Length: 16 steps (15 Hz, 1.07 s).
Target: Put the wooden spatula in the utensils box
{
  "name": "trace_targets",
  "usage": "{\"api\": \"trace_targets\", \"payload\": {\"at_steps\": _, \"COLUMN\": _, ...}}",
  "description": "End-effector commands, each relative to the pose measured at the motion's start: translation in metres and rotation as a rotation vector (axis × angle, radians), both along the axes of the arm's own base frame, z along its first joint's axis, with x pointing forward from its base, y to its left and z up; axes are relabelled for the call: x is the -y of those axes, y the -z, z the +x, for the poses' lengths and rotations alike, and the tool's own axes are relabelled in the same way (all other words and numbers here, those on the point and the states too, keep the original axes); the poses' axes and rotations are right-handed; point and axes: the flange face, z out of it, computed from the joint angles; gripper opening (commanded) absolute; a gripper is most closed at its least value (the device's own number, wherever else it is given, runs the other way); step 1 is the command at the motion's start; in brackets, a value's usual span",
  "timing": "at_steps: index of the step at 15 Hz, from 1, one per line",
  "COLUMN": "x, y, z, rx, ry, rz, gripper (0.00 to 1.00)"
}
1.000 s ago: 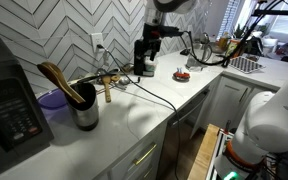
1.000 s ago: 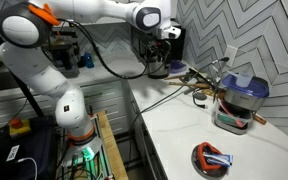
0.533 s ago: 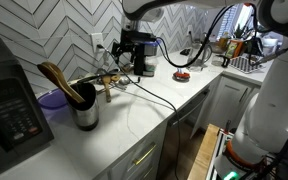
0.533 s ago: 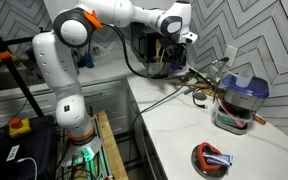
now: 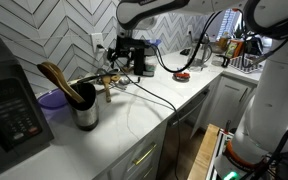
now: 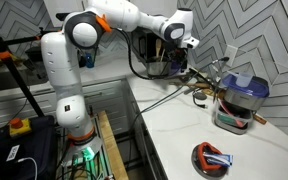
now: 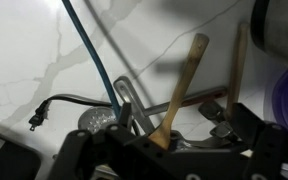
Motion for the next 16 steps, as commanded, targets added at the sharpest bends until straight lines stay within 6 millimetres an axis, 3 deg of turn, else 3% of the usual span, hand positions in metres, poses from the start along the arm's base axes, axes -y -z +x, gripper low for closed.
{"api": "trace_targets", "payload": {"at_steps": 1, "x": -0.015, "y": 0.047, "z": 0.041, "rx": -0.031, "ry": 0.066, "rz": -0.033, "gripper": 1.0}}
{"api": "trace_targets", "payload": {"at_steps": 6, "x": -0.043, "y": 0.087, "z": 0.084, "rx": -0.033, "ry": 0.044, "rz": -0.057, "gripper": 1.0}}
{"api": "trace_targets", "payload": {"at_steps": 11, "x": -0.035, "y": 0.115, "z": 0.118, "rx": -0.027, "ry": 0.099, "rz": -0.088, "gripper": 0.98}}
{"api": "trace_targets", "payload": {"at_steps": 13, "x": -0.032, "y": 0.121, "z": 0.129, "rx": -0.017, "ry": 0.117, "rz": -0.085, "gripper": 0.88}}
{"api": "trace_targets", "payload": {"at_steps": 14, "x": -0.032, "y": 0.124, "z": 0.132, "rx": -0.021, "ry": 0.124, "rz": -0.09, "gripper": 0.75}}
{"api": "trace_targets", "payload": {"at_steps": 16, "x": -0.031, "y": 0.131, "z": 0.139, "rx": -0.018, "ry": 0.138, "rz": -0.102, "gripper": 0.75}}
